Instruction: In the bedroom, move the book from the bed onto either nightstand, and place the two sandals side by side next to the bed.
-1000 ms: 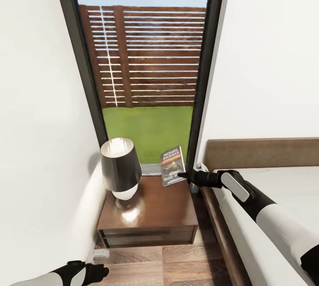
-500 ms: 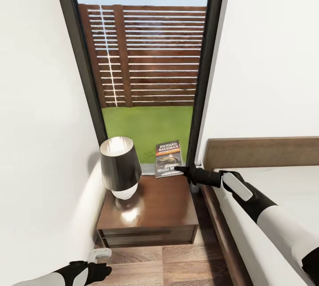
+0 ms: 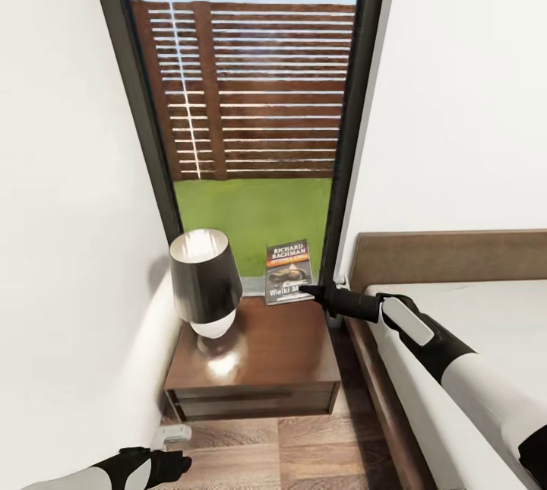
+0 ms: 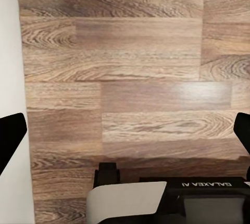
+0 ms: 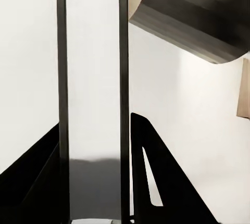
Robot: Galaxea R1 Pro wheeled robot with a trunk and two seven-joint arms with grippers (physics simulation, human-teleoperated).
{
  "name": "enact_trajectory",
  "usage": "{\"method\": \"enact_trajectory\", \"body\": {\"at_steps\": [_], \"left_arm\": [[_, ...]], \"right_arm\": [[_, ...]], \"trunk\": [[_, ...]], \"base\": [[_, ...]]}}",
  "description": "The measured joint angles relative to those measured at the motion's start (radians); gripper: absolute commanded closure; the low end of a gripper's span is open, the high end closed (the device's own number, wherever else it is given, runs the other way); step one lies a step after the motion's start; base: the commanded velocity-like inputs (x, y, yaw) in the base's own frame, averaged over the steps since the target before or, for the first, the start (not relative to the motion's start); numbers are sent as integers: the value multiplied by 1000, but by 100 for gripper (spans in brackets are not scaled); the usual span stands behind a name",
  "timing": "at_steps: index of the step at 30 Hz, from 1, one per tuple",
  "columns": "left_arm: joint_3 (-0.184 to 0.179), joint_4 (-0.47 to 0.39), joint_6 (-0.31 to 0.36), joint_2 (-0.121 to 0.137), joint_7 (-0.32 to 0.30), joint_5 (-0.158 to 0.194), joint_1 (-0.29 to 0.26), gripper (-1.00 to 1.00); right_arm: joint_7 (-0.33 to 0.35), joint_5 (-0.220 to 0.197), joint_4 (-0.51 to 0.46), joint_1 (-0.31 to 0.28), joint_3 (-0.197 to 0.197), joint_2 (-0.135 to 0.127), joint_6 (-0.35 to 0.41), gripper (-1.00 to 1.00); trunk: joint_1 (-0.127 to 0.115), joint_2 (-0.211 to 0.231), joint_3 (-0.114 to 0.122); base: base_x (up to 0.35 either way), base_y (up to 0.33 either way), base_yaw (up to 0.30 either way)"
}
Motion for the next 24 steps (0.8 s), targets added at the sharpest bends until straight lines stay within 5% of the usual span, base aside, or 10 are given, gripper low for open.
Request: {"method": "enact_trajectory", "body": {"at_steps": [12, 24], "left_arm": [[0, 0, 0, 0, 0, 0, 0, -100], [0, 0, 0, 0, 1, 0, 0, -100]], "right_arm": [[5, 0, 0, 18, 0, 1, 2, 100], [17, -8, 0, 19, -1, 1, 92, 100]], "trunk": [[46, -84, -57], [92, -168, -113]], "base": [[0, 0, 0], [0, 0, 0]]}}
